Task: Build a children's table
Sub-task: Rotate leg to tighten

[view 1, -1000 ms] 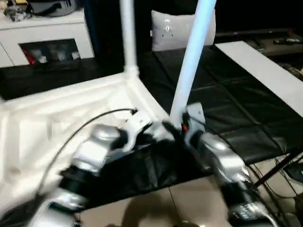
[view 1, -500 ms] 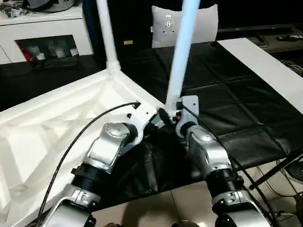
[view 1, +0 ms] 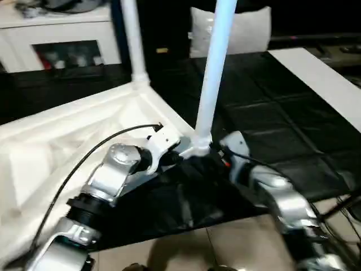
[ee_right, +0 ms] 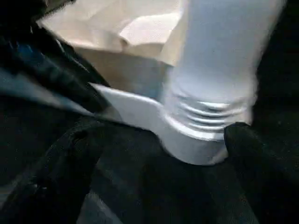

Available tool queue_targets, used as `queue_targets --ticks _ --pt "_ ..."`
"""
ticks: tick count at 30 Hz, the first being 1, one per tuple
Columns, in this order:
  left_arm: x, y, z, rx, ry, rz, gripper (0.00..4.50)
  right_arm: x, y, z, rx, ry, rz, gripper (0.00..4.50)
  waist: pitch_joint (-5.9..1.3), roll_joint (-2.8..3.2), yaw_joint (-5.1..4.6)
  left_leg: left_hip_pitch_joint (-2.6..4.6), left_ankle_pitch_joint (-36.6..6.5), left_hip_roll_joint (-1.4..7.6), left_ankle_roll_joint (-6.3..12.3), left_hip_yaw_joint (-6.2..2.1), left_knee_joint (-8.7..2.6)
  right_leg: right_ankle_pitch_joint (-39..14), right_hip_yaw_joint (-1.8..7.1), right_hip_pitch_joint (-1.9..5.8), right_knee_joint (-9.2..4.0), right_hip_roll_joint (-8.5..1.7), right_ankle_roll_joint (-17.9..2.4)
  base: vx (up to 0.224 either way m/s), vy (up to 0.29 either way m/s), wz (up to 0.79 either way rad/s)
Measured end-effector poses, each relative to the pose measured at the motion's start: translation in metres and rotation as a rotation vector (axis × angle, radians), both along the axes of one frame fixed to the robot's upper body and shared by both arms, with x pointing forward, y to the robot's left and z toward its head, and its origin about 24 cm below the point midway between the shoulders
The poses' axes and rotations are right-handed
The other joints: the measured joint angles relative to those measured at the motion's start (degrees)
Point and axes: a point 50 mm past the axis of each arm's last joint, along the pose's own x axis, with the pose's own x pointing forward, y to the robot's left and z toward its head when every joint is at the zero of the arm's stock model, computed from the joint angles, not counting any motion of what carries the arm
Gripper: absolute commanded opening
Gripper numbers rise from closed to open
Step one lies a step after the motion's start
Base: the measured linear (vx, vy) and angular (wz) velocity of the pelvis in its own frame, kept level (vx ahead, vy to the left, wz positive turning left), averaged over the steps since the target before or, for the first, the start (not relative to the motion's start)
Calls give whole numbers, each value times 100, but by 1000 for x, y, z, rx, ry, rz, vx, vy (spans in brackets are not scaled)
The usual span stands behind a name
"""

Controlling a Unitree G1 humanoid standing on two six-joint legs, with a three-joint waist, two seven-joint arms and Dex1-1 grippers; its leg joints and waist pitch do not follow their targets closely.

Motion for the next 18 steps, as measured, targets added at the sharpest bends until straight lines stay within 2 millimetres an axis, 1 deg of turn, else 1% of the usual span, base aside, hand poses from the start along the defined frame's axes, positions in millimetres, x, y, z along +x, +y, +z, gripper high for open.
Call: queue_targets --ticks 3,5,7,10,11,12,17,18 --pt "-5 5 0 19 3 -129 0 -2 -9 3 -17 0 60 447 0 0 78 1 0 0 0 0 11 8 1 8 0 -3 2 0 0 0" --pt "-7 8 0 39 2 -191 0 -4 -10 4 -14 10 101 447 -2 2 103 2 0 -3 2 0 17 10 1 15 -1 -8 2 0 0 0" --pt "-10 8 -1 48 7 -266 0 -7 -12 5 -15 26 162 447 -3 2 105 7 0 -8 3 1 19 12 5 22 -4 -13 0 0 0 0" --pt "-13 8 -1 46 15 -323 0 -10 -13 5 -21 36 219 447 -3 2 88 15 0 -9 3 1 18 17 7 23 -3 -13 0 0 0 0" --pt "-13 8 -2 45 17 -348 0 -11 -12 5 -21 42 249 431 -3 1 85 18 0 -8 3 2 18 17 6 23 1 -12 0 0 0 0" --pt "-14 9 -2 46 25 -370 0 -12 -11 5 -20 45 276 431 -3 2 85 20 0 -7 3 2 15 17 4 23 2 -11 0 0 0 0" --pt "-18 12 -1 54 43 -461 0 -15 -7 8 0 72 388 384 -3 0 106 24 1 -2 3 4 16 17 3 24 5 -8 0 0 0 0" --pt "-17 12 -1 55 45 -471 0 -15 -6 8 2 74 402 384 -3 0 107 24 1 -2 3 5 17 17 4 25 5 -8 0 0 0 0"
